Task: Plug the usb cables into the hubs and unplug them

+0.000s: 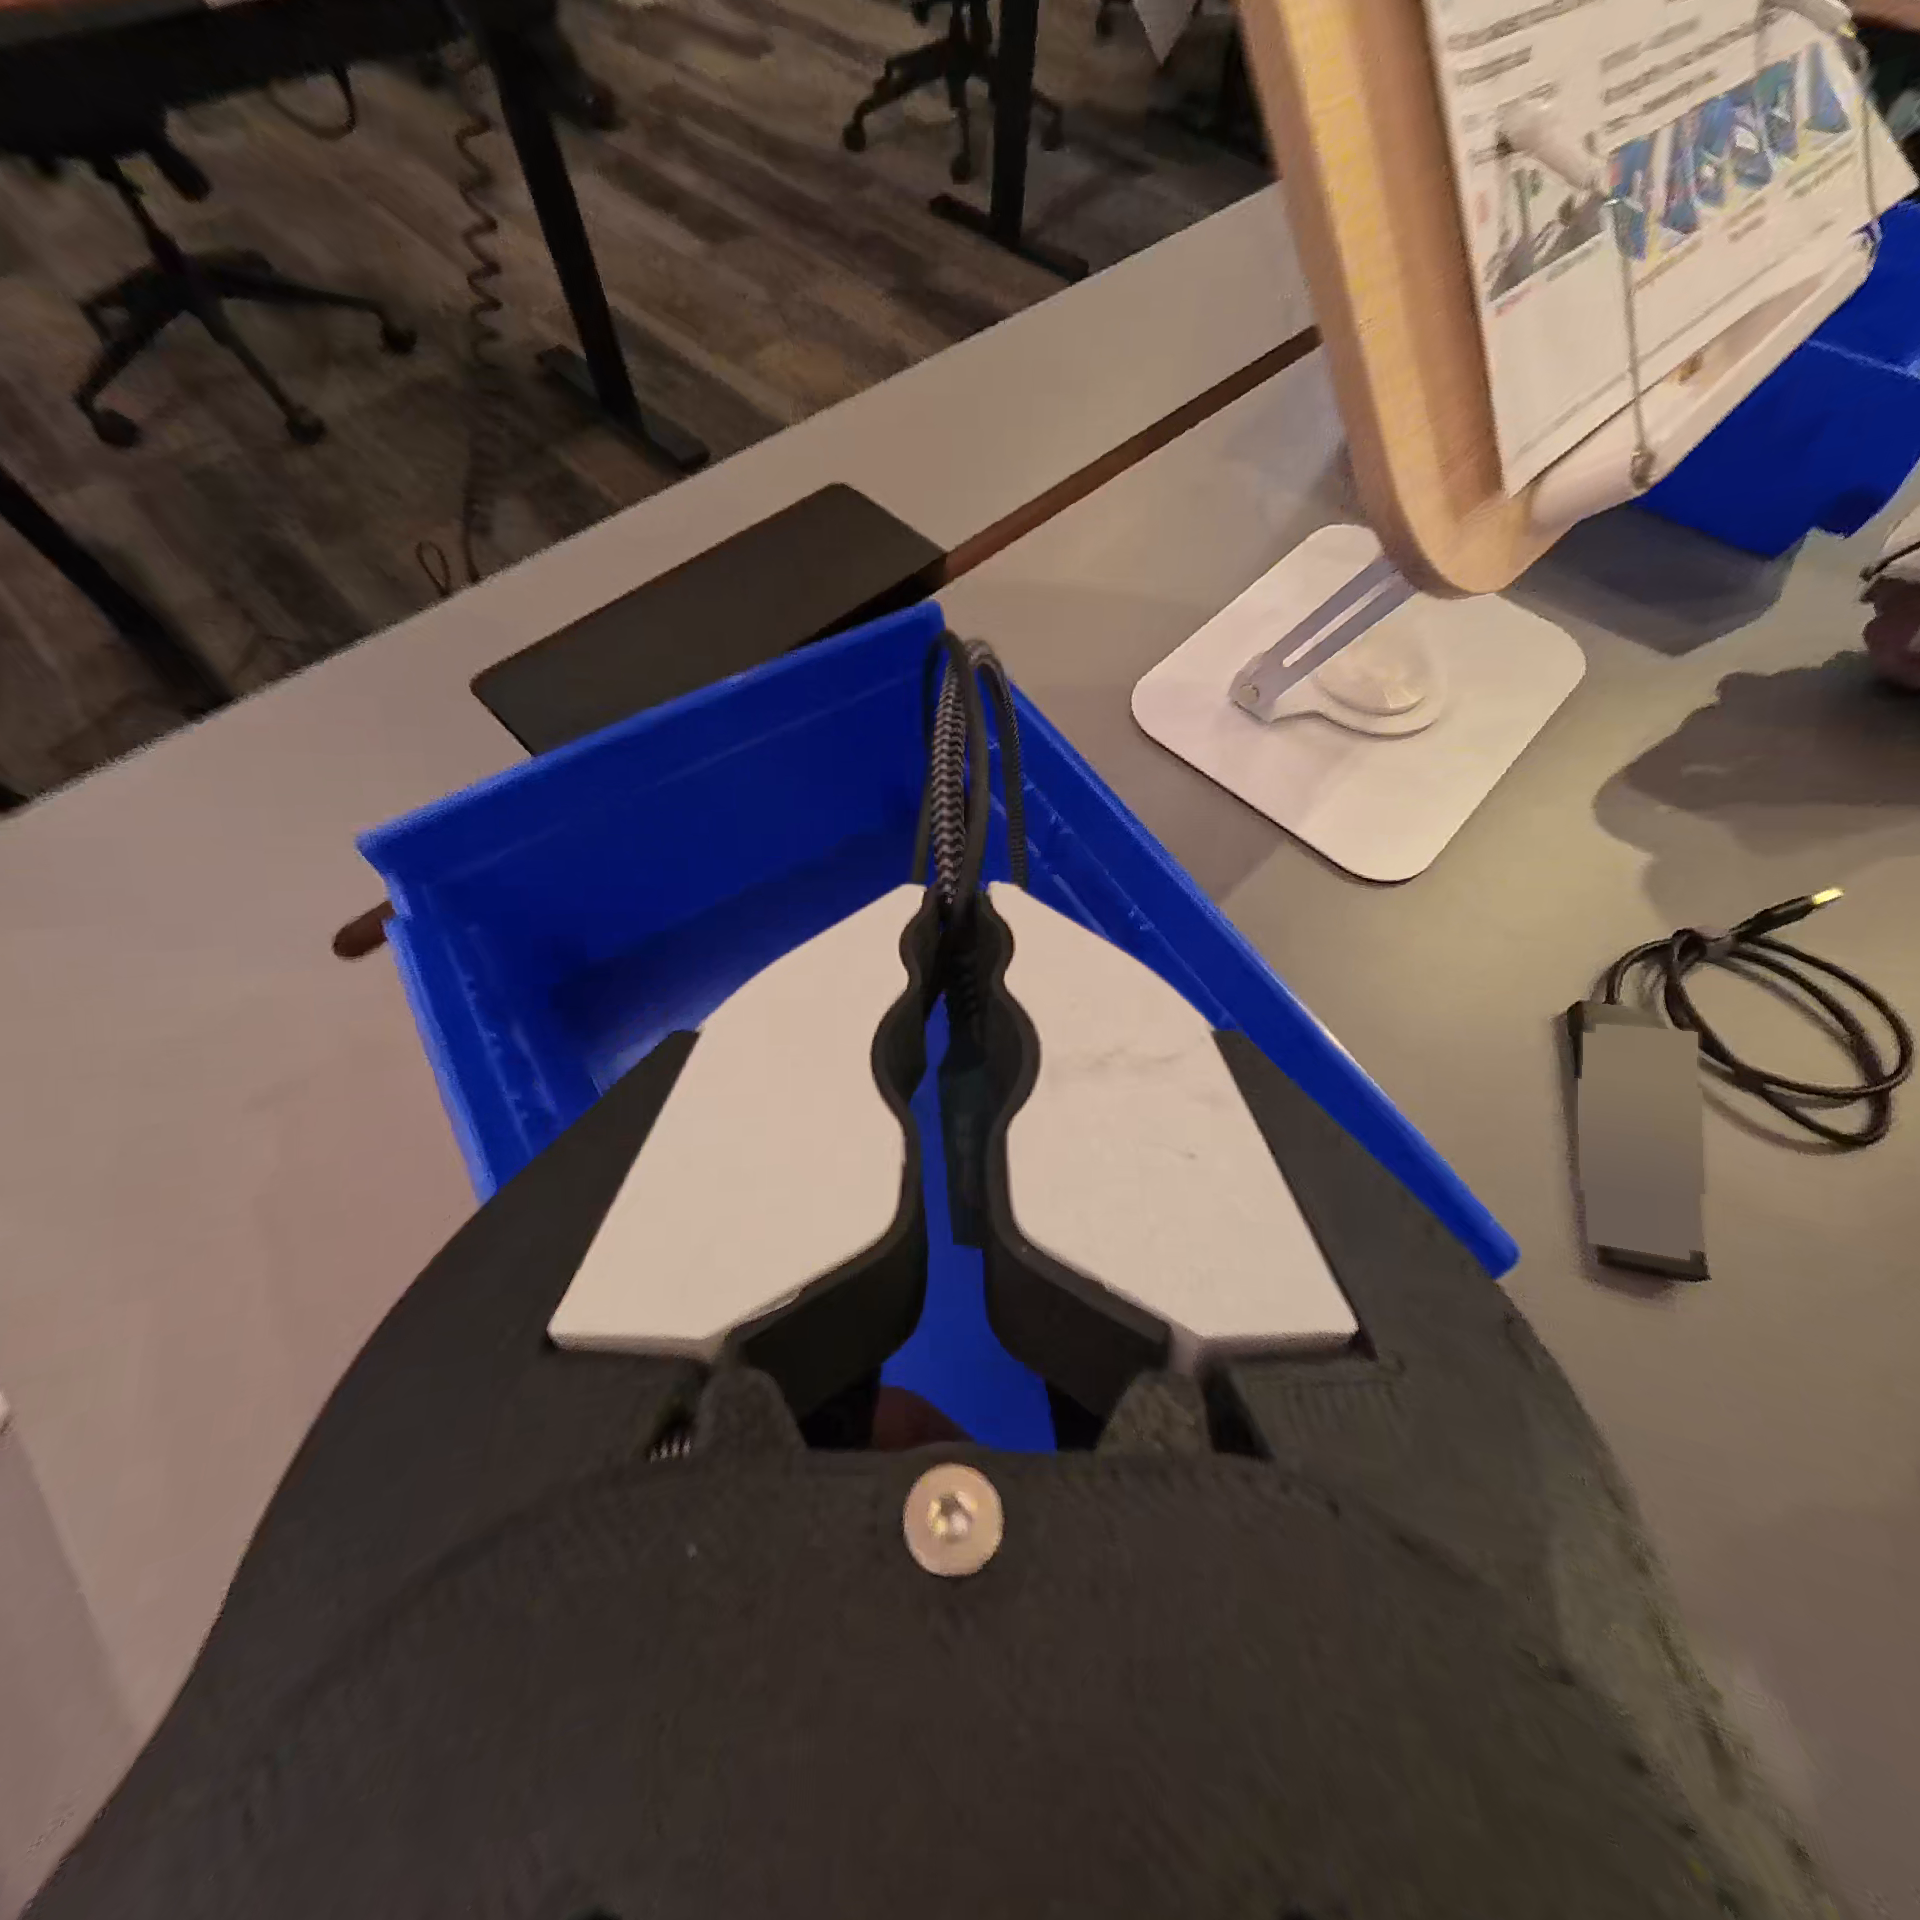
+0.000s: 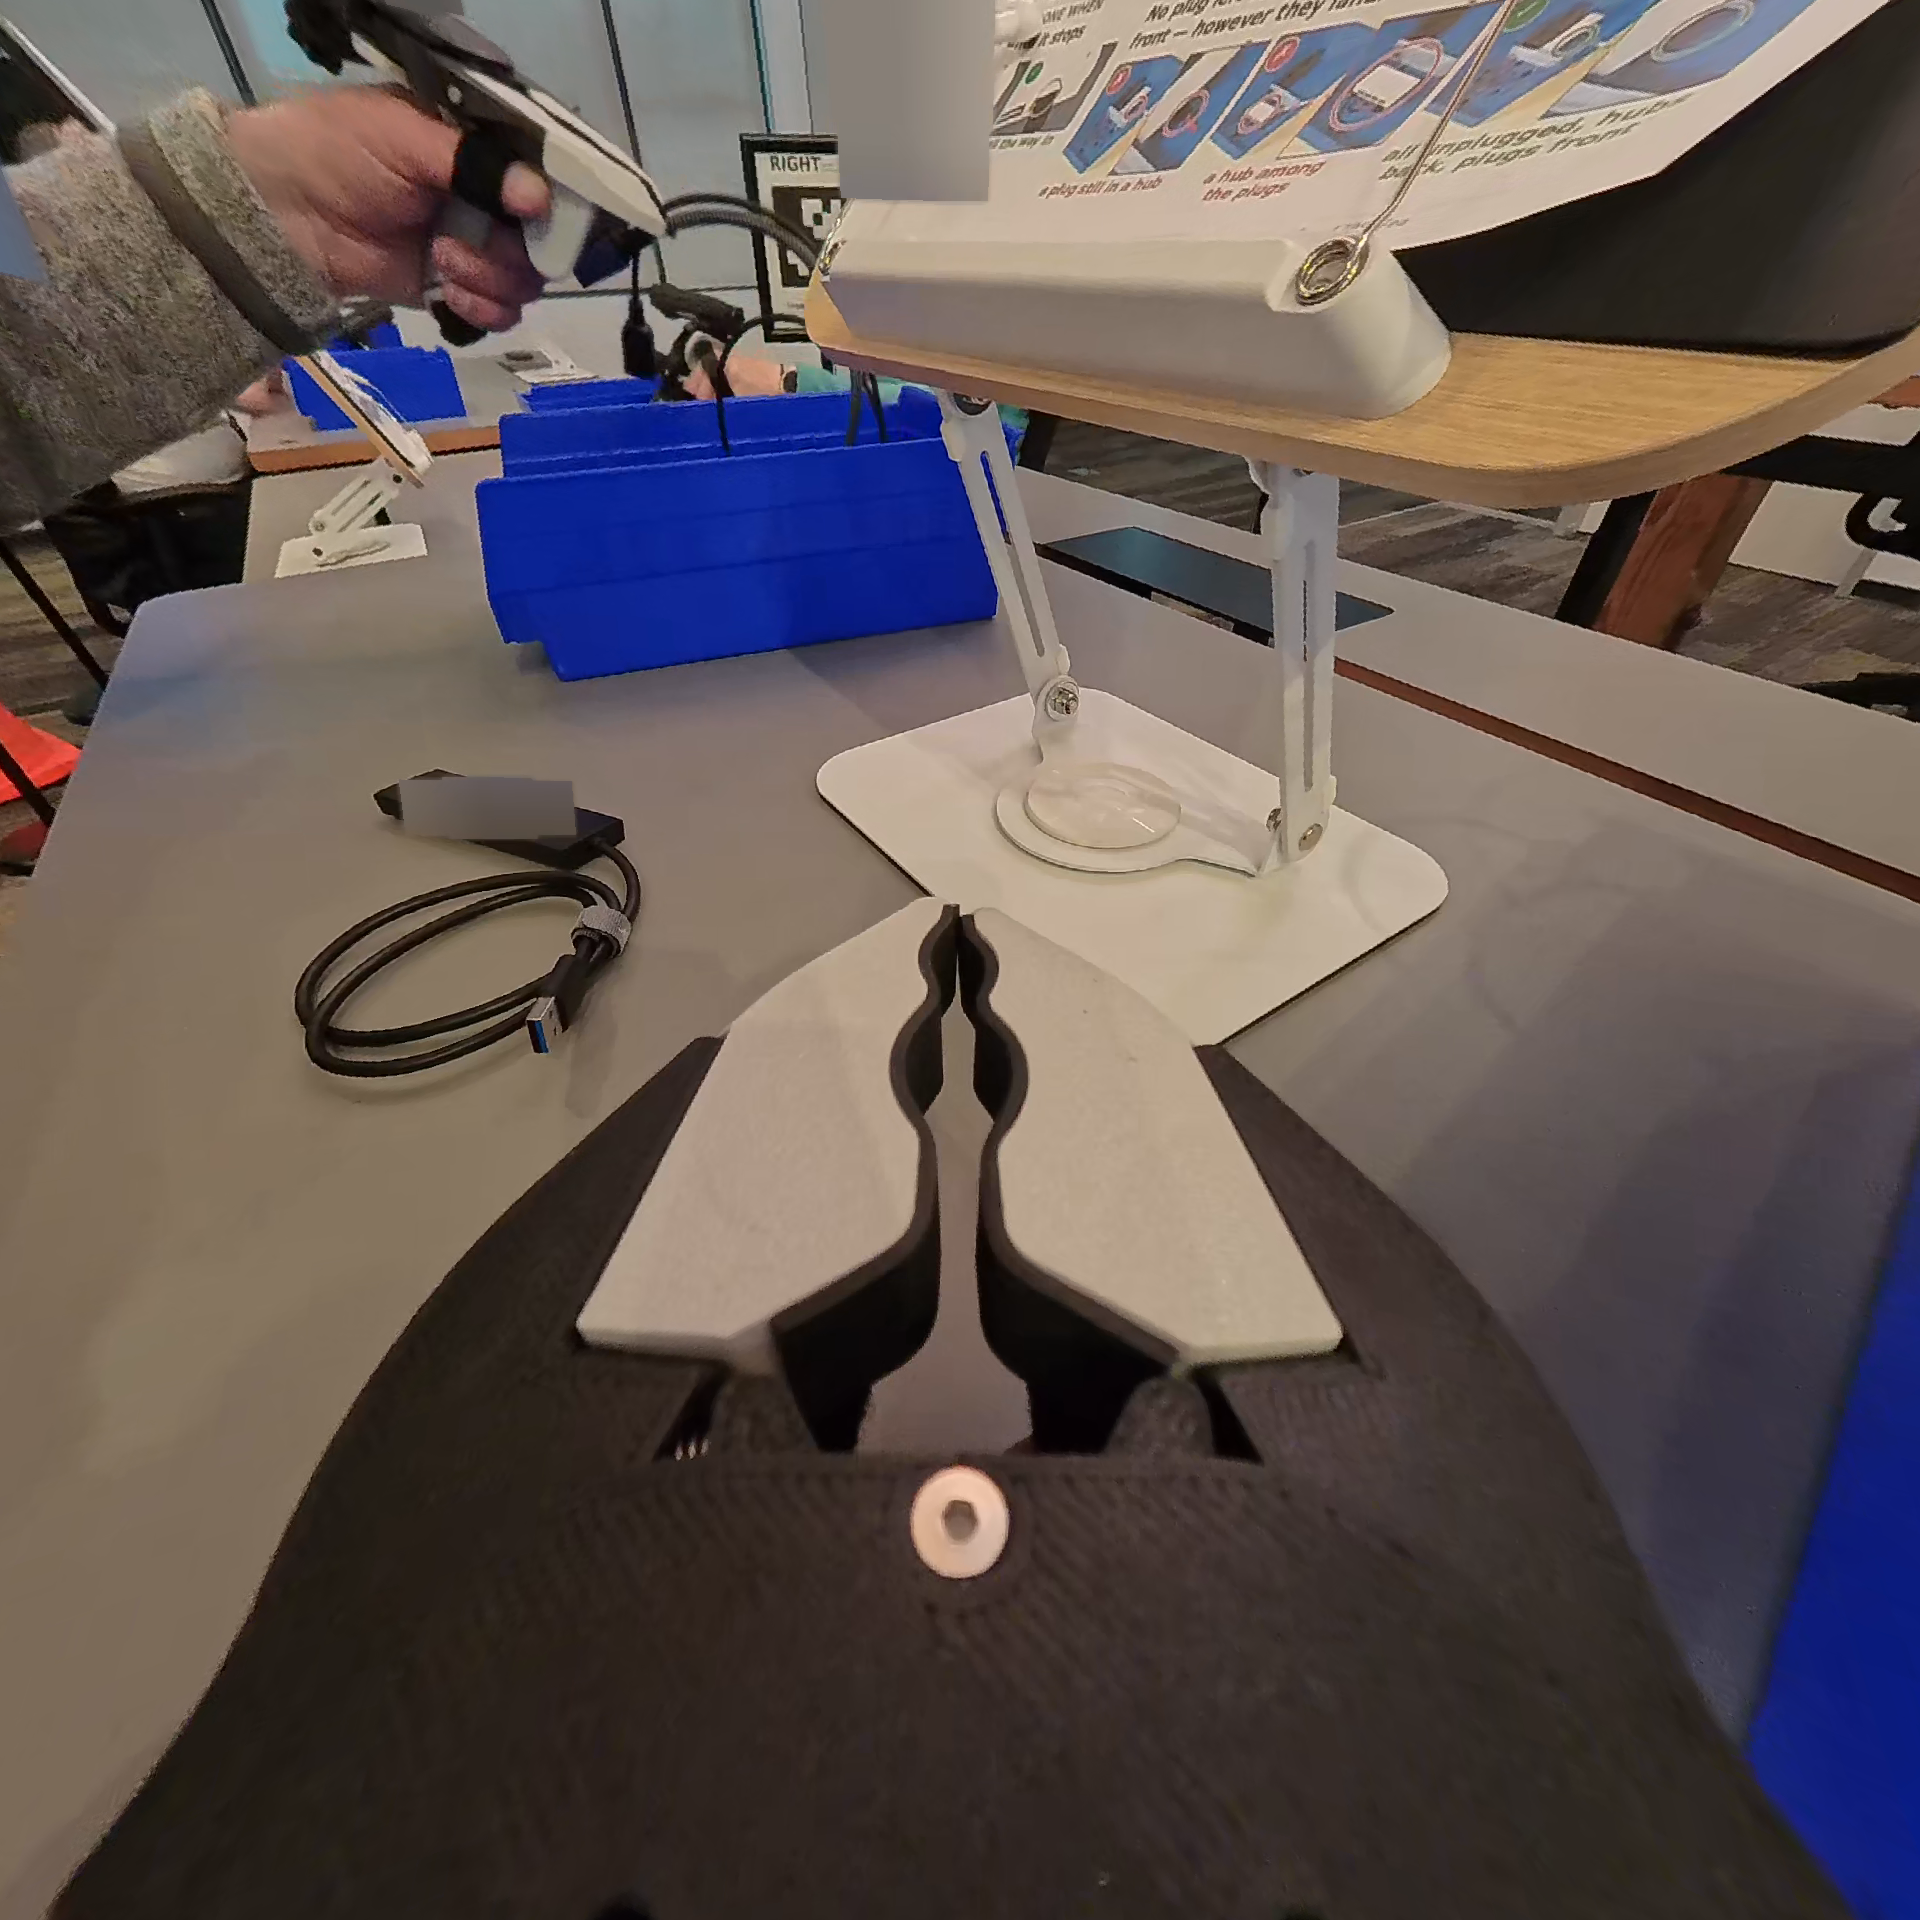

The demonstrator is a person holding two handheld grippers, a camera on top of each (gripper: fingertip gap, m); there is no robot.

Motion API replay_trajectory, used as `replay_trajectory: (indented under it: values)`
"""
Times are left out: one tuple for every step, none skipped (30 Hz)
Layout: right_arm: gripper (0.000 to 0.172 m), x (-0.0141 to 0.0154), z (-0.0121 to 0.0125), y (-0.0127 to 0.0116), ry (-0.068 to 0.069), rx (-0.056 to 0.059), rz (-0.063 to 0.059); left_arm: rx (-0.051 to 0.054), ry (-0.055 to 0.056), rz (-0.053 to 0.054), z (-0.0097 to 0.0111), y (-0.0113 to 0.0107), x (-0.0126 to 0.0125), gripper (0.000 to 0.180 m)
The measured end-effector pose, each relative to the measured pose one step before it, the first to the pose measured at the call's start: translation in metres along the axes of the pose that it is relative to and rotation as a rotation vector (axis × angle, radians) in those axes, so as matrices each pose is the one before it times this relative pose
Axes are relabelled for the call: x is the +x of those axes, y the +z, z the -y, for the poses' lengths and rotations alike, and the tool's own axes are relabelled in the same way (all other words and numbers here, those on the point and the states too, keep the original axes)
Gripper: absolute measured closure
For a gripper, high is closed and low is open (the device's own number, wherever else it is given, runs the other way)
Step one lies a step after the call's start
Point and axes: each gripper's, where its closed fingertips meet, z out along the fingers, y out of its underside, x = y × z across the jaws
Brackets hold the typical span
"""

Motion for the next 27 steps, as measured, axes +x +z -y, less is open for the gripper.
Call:
replay_trajectory:
  values:
    - [0.172,-0.00018,-0.00011,-0.00001,-0.0013,-0.0009,-0.0003,0.0043,-0.0452,-0.0108,-0.00489,0.00231,-0.00284,0.174]
    - [0.172,-0.00011,0.00000,0.00002,-0.0005,-0.0008,-0.0003,-0.0105,-0.0544,-0.0098,-0.00789,0.00436,-0.00348,0.174]
    - [0.172,-0.00009,-0.00007,-0.00008,-0.0002,-0.0005,-0.0002,-0.0429,-0.0526,-0.0056,-0.01334,0.00763,-0.00386,0.174]
    - [0.172,-0.00013,-0.00012,-0.00002,0.0001,-0.0010,0.0003,-0.0337,-0.0154,0.0324,-0.01214,0.00891,-0.00806,0.175]
    - [0.172,-0.00005,-0.00011,0.00006,0.0000,-0.0010,0.0001,-0.0284,0.0028,0.0557,-0.01008,0.00790,-0.01013,0.175]
    - [0.172,-0.00013,0.00006,-0.00003,-0.0007,-0.0003,-0.0003,-0.0262,-0.0041,0.0276,-0.00805,0.00672,-0.00578,0.175]
    - [0.172,-0.00015,-0.00006,0.00005,-0.0006,-0.0006,0.0001,-0.0106,-0.0236,0.0092,-0.00469,0.00522,-0.00284,0.175]
    - [0.172,-0.00011,-0.00009,0.00000,-0.0003,-0.0007,0.0003,-0.0028,-0.0134,0.0079,-0.00218,0.00347,-0.00156,0.175]
    - [0.172,0.00000,-0.00004,-0.00002,0.0001,-0.0003,-0.0001,-0.0118,0.0039,0.0320,-0.00234,0.00219,-0.00520,0.175]
    - [0.172,0.00004,0.00000,0.00000,0.0004,0.0000,-0.0005,-0.0251,0.0197,0.0518,-0.00401,0.00225,-0.00809,0.174]
    - [0.172,0.00003,-0.00002,-0.00006,0.0006,-0.0001,0.0001,-0.0337,0.0199,0.0371,-0.00568,0.00349,-0.00478,0.174]
    - [0.172,0.00006,0.00001,0.00004,0.0006,0.0000,0.0002,-0.0262,0.0028,0.0013,-0.00521,0.00432,0.00089,0.174]
    - [0.172,0.00001,-0.00004,0.00001,0.0010,-0.0004,0.0004,-0.0203,0.0041,0.0027,-0.00399,0.00399,0.00125,0.174]
    - [0.172,0.00010,-0.00020,0.00015,0.0010,-0.0011,0.0005,-0.0125,0.0212,0.0167,-0.00204,0.00273,-0.00038,0.173]
    - [0.172,0.00005,-0.00007,0.00012,0.0002,-0.0008,0.0002,-0.0003,0.0132,0.0127,-0.00014,0.00135,-0.00048,0.173]
    - [0.172,-0.00012,0.00004,-0.00001,-0.0003,0.0004,0.0001,0.0194,-0.0025,-0.0057,0.00261,0.00006,0.00111,0.172]
    - [0.172,0.00005,0.00006,-0.00009,-0.0001,0.0006,0.0000,0.0151,-0.0016,-0.0090,0.00218,-0.00013,0.00123,0.170]
    - [0.172,-0.00012,0.00009,0.00002,-0.0001,-0.0001,0.0003,-0.0019,0.0183,0.0045,0.00004,0.00039,-0.00006,0.163]
    - [0.172,-0.00001,-0.00004,-0.00002,-0.0003,-0.0003,0.0002,0.0064,0.0181,0.0214,0.00126,0.00003,-0.00225,0.158]
    - [0.172,-0.00011,0.00001,-0.00003,-0.0004,0.0002,0.0000,0.0230,0.0152,0.0022,0.00357,-0.00024,0.00058,0.155]
    - [0.172,0.00001,0.00000,-0.00005,0.0001,0.0000,0.0005,0.0043,0.0031,-0.0056,0.00118,0.00015,0.00134,0.154]
    - [0.172,0.00004,0.00001,0.00004,0.0004,0.0000,0.0005,-0.0098,0.0018,0.0010,-0.00022,0.00062,0.00043,0.146]
    - [0.172,0.00002,0.00006,-0.00009,0.0004,0.0006,0.0000,-0.0030,0.0098,0.0014,0.00052,0.00026,0.00089,0.142]
    - [0.172,-0.00002,0.00006,0.00003,0.0001,0.0004,0.0001,-0.0037,0.0068,-0.0011,0.00026,0.00021,0.00101,0.140]
    - [0.172,-0.00002,-0.00003,-0.00002,-0.0003,-0.0002,0.0003,-0.0047,0.0068,0.0135,0.00020,-0.00034,-0.00141,0.137]
    - [0.172,-0.00007,-0.00006,0.00001,-0.0007,-0.0005,0.0002,0.0013,0.0107,0.0245,0.00105,-0.00136,-0.00293,0.135]
    - [0.172,-0.00015,-0.00002,0.00008,-0.0007,-0.0003,0.0002,-0.0004,0.0176,0.0178,0.00086,-0.00183,-0.00218,0.136]
